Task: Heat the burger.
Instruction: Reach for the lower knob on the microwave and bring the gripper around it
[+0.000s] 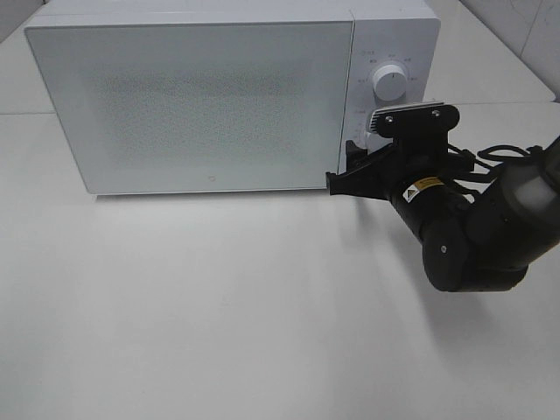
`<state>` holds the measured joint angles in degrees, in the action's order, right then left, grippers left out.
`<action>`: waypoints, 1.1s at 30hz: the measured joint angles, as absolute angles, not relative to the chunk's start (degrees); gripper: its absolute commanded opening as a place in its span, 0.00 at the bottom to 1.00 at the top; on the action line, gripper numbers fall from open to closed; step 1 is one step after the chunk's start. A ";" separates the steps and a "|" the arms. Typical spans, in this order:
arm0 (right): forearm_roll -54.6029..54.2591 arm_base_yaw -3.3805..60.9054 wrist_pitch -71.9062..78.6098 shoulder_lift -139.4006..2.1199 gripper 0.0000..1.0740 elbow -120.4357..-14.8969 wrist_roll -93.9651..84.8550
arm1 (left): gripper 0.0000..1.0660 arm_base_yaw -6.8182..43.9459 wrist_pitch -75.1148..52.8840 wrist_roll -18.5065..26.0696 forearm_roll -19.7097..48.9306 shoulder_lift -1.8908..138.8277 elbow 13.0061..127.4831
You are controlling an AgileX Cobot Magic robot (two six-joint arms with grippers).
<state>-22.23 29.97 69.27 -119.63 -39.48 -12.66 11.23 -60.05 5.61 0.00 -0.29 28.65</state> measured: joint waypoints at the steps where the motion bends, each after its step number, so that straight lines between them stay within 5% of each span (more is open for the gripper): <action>1: -22.23 29.97 69.27 -119.63 0.61 -39.48 -12.66 | 0.00 11.23 -60.05 5.61 0.00 -0.29 28.65; 33: -22.23 29.97 69.27 -119.63 0.61 -39.30 -13.69 | 0.00 11.23 -60.05 5.61 0.00 -0.29 28.65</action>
<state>-22.23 29.97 69.27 -119.63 -39.30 -13.69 11.23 -60.05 5.61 0.00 -0.29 28.65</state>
